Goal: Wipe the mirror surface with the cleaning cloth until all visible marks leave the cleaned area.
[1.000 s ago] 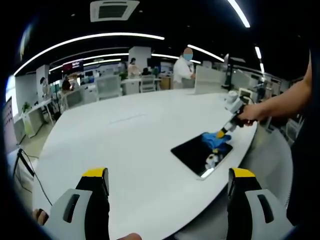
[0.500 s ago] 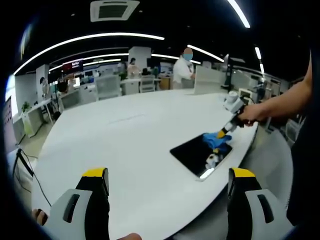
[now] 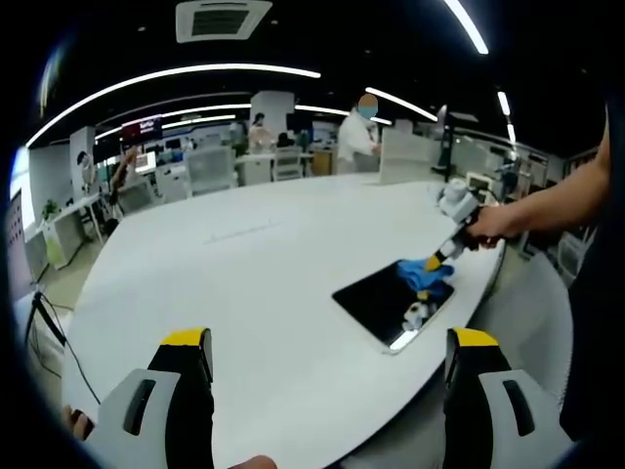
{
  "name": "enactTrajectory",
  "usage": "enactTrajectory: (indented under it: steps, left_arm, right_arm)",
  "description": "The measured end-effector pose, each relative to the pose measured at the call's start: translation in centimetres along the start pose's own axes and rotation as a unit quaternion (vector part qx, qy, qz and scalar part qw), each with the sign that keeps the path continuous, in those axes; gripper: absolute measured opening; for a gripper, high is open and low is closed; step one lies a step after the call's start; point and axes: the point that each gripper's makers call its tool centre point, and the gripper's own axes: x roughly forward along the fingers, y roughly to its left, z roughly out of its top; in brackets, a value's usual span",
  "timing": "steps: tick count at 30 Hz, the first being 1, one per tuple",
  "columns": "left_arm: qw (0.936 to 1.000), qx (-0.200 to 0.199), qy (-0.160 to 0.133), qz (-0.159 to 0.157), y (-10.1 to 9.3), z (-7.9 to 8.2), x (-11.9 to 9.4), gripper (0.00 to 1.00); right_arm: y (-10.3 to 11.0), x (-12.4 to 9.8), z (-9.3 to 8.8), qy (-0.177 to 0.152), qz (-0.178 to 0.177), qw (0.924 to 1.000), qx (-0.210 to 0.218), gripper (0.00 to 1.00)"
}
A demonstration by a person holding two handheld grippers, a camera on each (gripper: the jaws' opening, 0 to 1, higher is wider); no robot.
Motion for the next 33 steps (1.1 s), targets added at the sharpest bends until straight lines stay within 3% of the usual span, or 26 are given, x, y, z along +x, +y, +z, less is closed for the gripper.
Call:
enactTrajectory:
  steps: [33]
  left_arm:
    - [1.0,0.004,0.004,-0.007,-0.2,-0.1,0.4,1.0]
  right_arm:
    - [0.6,-0.9,-2.2,-0.01,0.01,0.9996,0.023,0.0]
